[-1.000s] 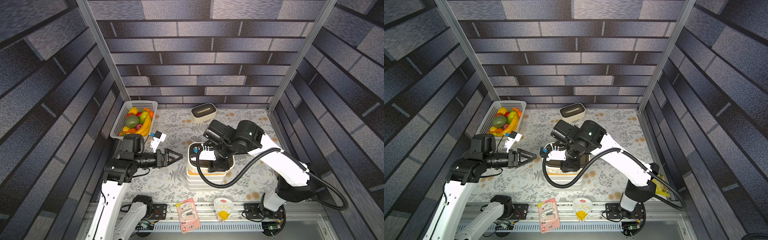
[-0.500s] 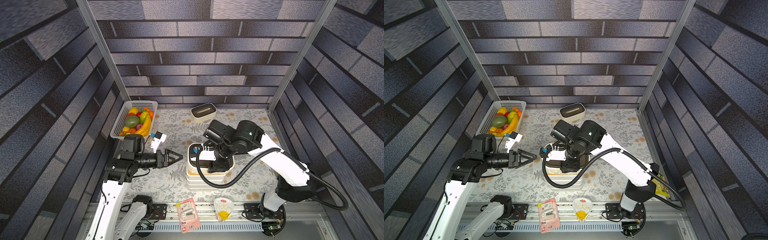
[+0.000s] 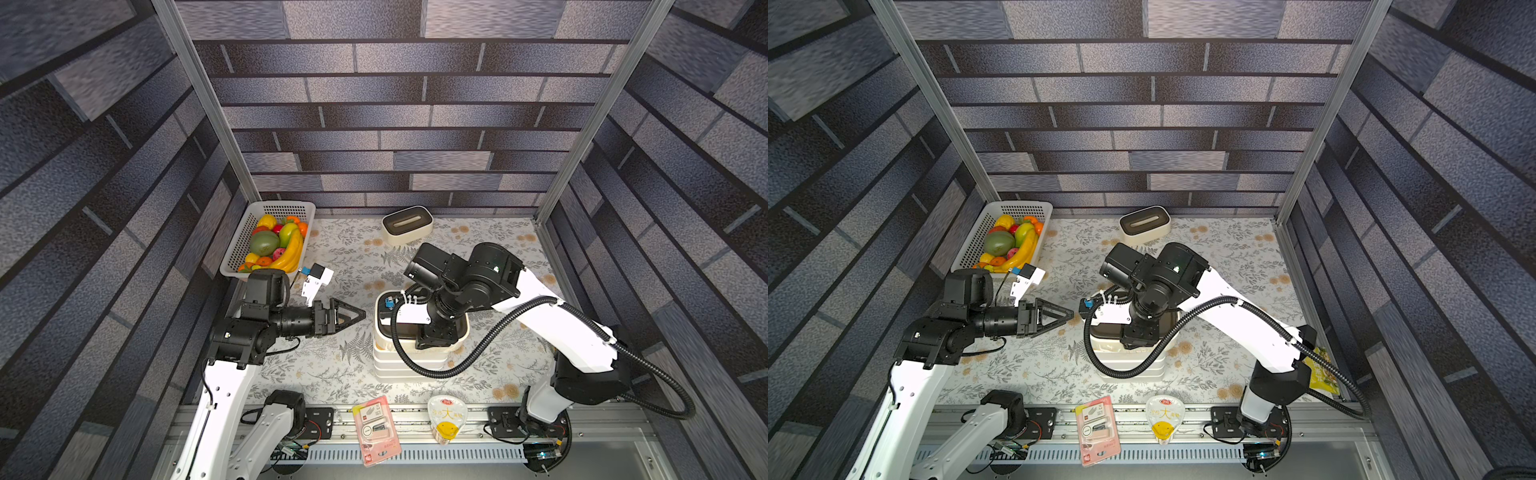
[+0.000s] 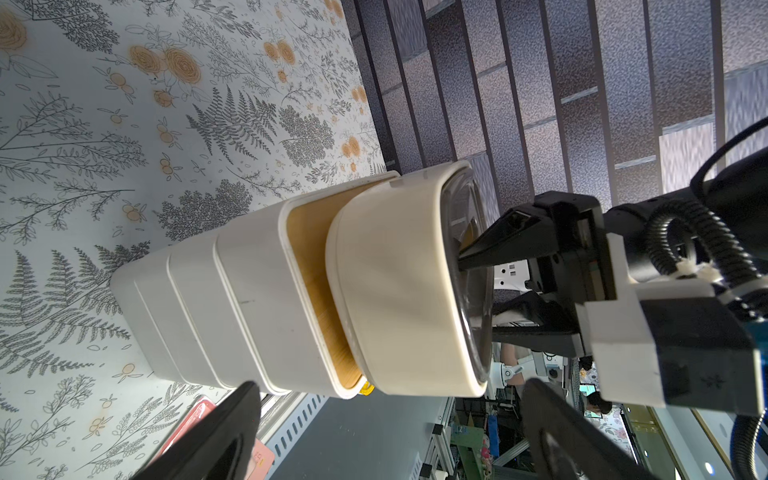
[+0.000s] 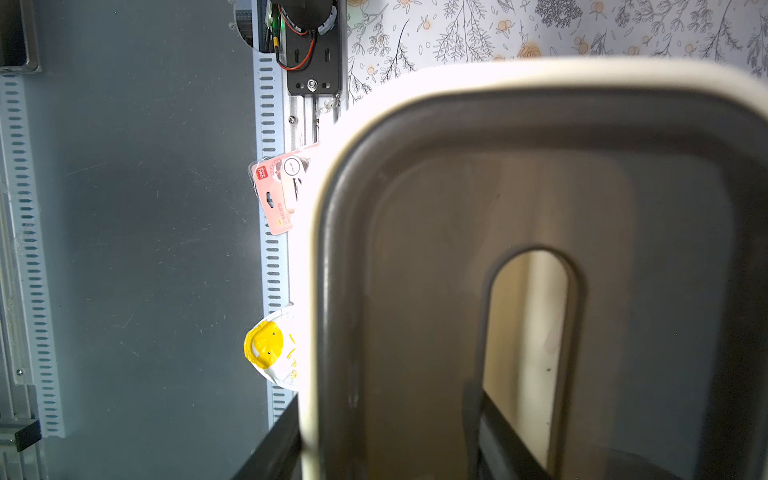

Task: Stack the tissue boxes
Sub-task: Place the tissue box at the tissue box.

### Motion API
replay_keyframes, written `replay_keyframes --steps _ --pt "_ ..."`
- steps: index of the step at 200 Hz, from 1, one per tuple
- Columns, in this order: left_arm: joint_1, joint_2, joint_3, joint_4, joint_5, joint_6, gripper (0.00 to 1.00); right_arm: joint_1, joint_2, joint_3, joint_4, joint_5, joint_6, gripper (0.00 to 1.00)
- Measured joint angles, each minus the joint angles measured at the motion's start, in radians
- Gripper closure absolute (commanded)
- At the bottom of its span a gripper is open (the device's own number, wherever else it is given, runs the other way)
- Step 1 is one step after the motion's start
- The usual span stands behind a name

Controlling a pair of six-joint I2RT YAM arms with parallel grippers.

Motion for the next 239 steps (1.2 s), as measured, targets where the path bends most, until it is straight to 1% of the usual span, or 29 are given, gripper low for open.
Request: replay_keyframes --steps 75,239 --pt "0.0 -0.005 -0.011 0.0 0.004 0.0 0.0 0.0 0.0 0.0 0.0 -0.003 0.0 0.58" --pt "0.0 -0.005 -0.011 -0.001 0.014 0.004 0.0 0.0 0.015 0.002 0.0 -0.01 0.0 0.55"
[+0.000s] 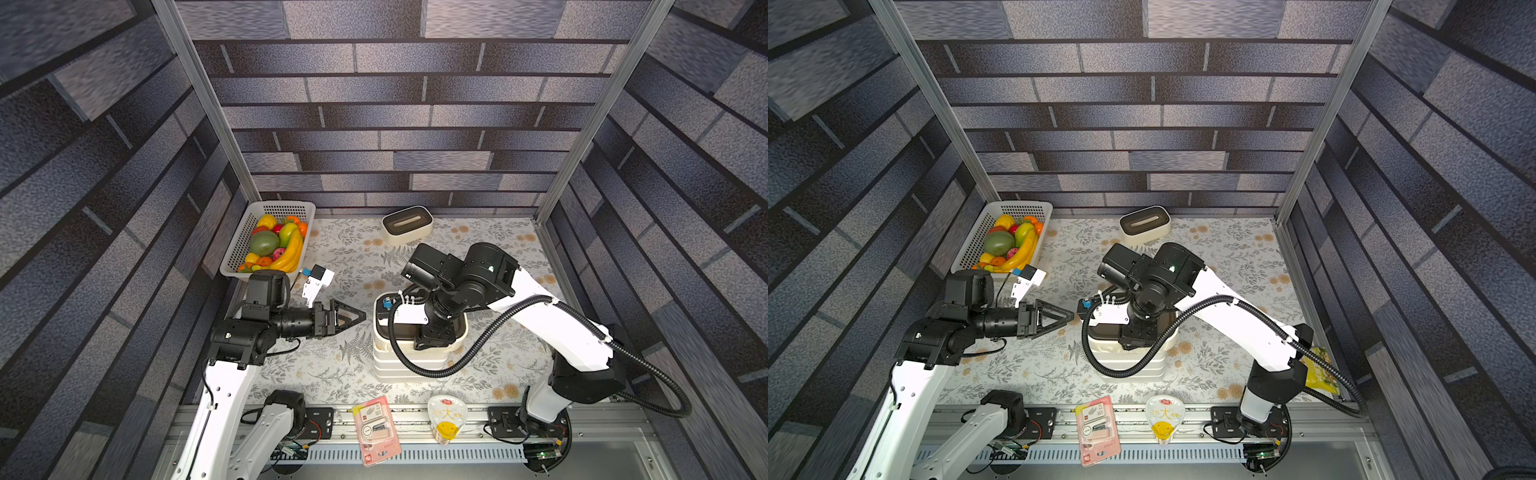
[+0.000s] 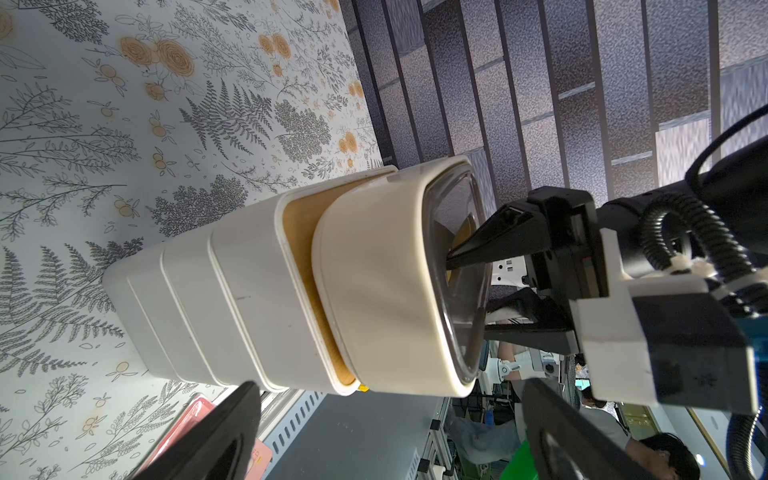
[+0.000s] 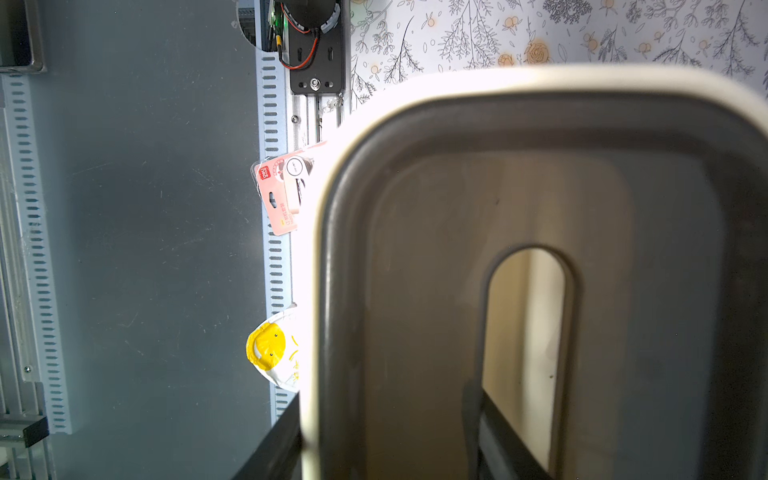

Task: Stack the tissue boxes
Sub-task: Place the tissue box at the tissue box.

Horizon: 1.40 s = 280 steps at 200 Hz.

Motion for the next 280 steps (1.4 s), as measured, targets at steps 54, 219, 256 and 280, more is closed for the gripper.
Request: replay_keyframes --steps 54,219,256,280 --pt "0.0 -0.006 0.0 0.0 0.0 0.0 0.0 0.0 0.006 0.006 0.0 -0.001 0.0 0.51" --pt "0.0 -0.006 -0.001 -0.003 0.001 0.023 0.0 0.002 0.037 0.039 0.0 -0.011 0.011 0.49" --pt "0.0 -0.006 -0.001 -0.011 0.002 0.028 0.0 0.002 0.039 0.04 0.0 -0.012 0.016 0.47" --pt "0.0 -0.006 -0.001 -0.016 0.004 0.031 0.0 0.004 0.039 0.04 0.0 -0.012 0.016 0.45"
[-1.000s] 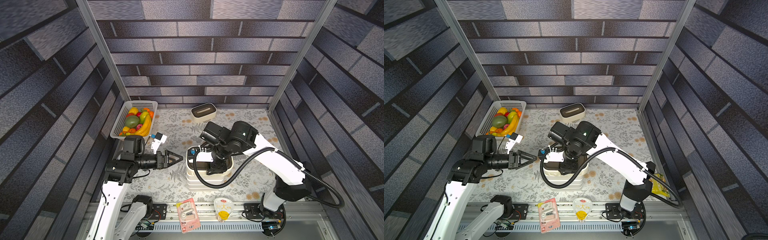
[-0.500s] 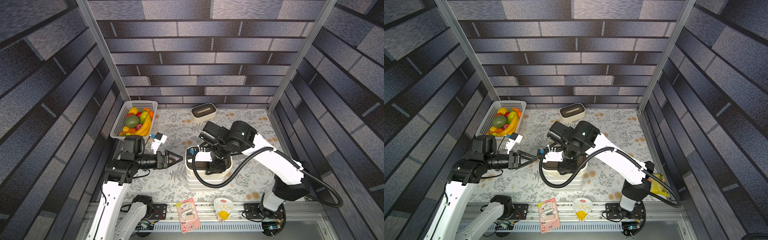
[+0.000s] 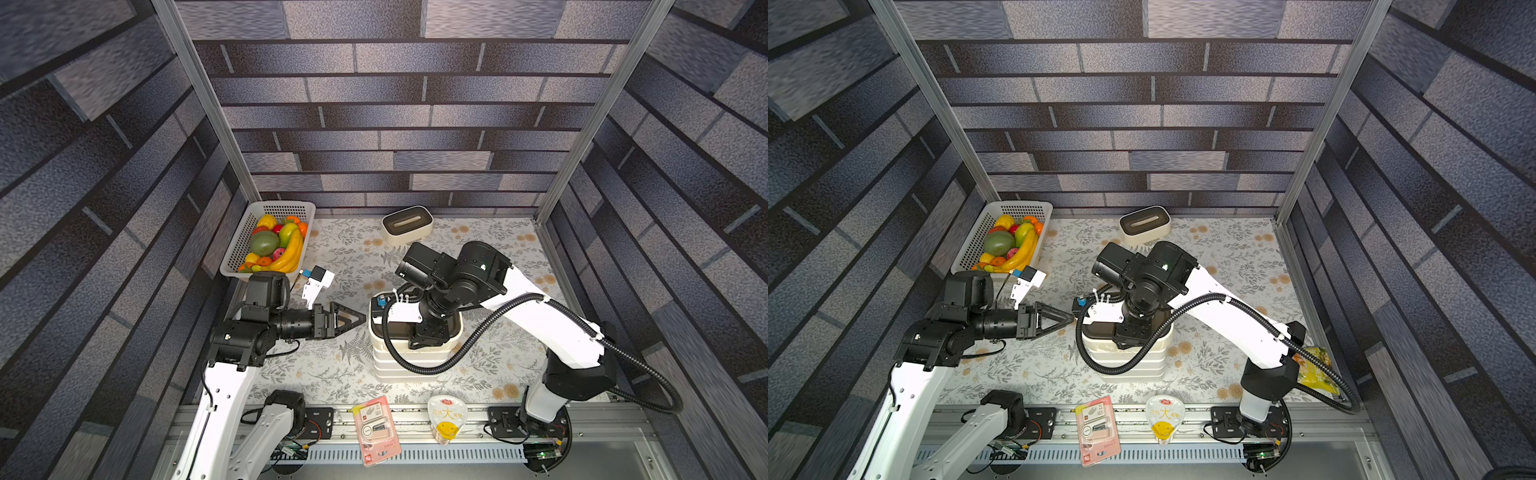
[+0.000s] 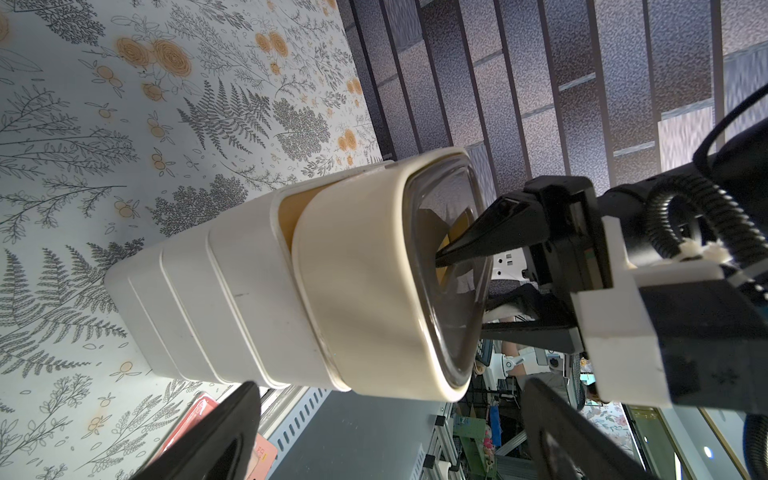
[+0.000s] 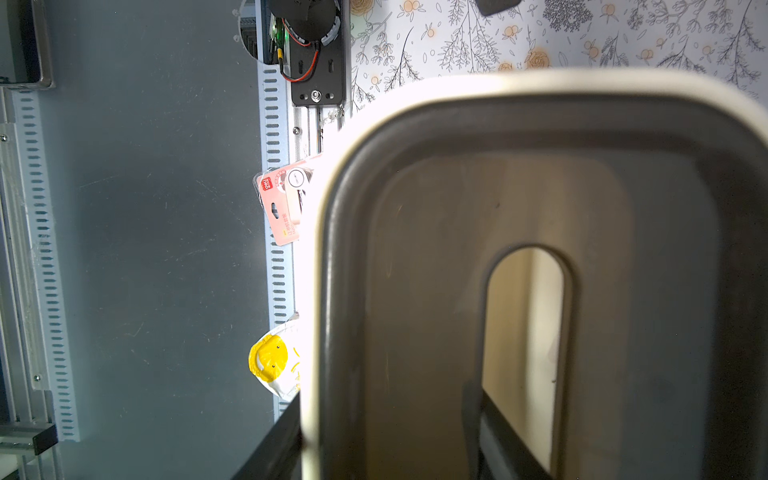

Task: Stack the tissue boxes
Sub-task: Place the tissue box at the tissue box.

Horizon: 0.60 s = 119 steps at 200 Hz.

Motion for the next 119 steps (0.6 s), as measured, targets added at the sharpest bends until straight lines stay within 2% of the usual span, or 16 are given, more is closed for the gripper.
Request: replay_keyframes --steps 119 --pt "0.0 -0.006 -0.008 -0.01 0.0 0.011 0.0 0.011 0.001 0.0 0.0 -0.006 0.019 0.38"
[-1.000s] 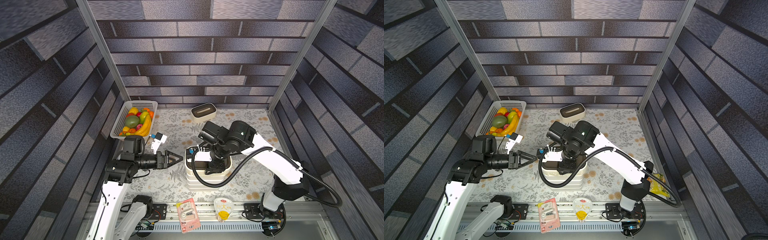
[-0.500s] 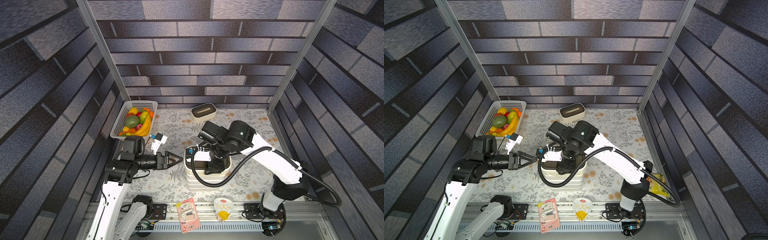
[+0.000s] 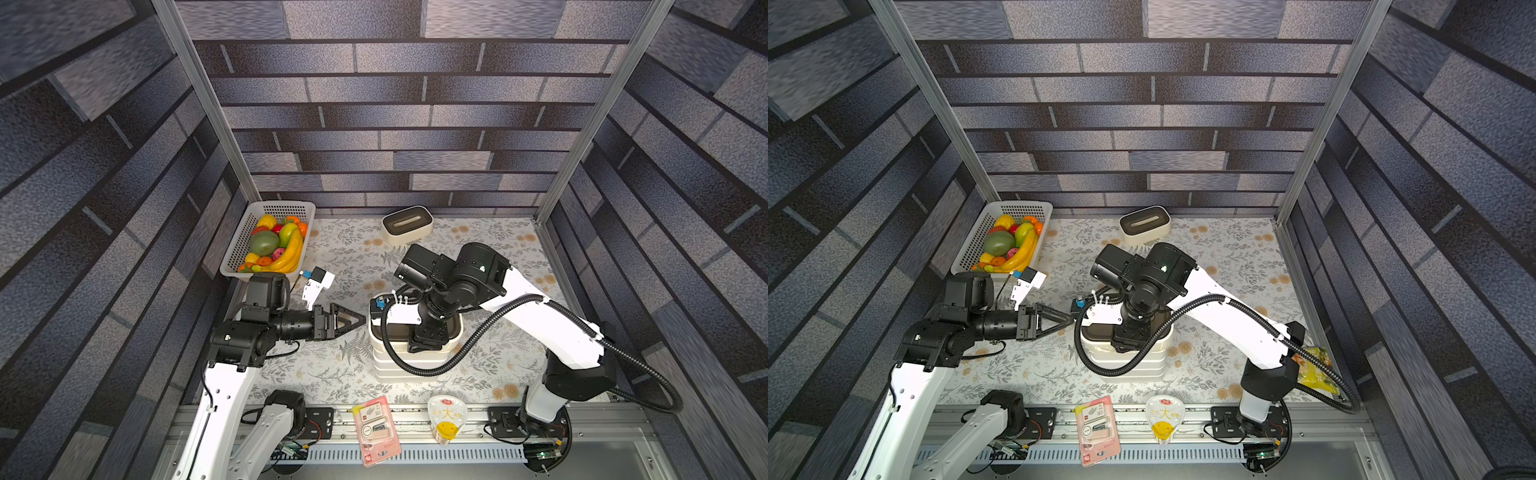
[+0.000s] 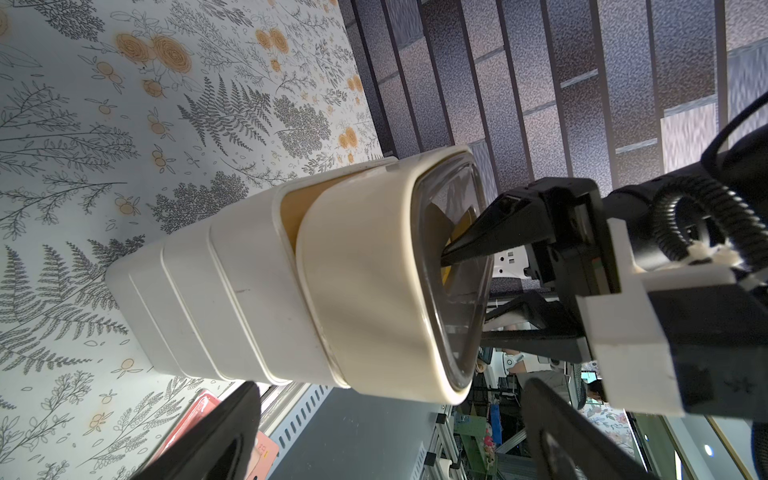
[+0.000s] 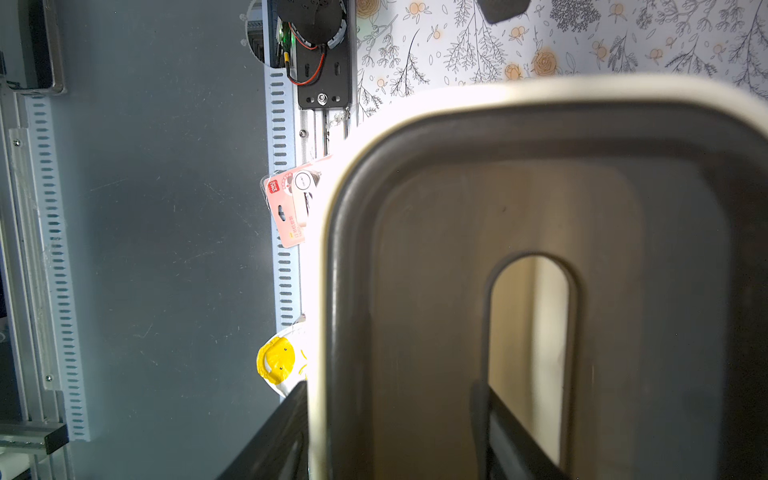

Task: Stack the tissue boxes
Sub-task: Place the tissue box at the tissue box.

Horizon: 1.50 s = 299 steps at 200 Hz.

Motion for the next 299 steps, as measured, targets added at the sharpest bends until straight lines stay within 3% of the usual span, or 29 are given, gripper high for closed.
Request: replay_keyframes --steps 299 --pt "0.001 0.034 0.024 -0.018 -0.009 0.029 0.0 0.002 -0.022 0.093 0.0 0.103 0.002 0.36"
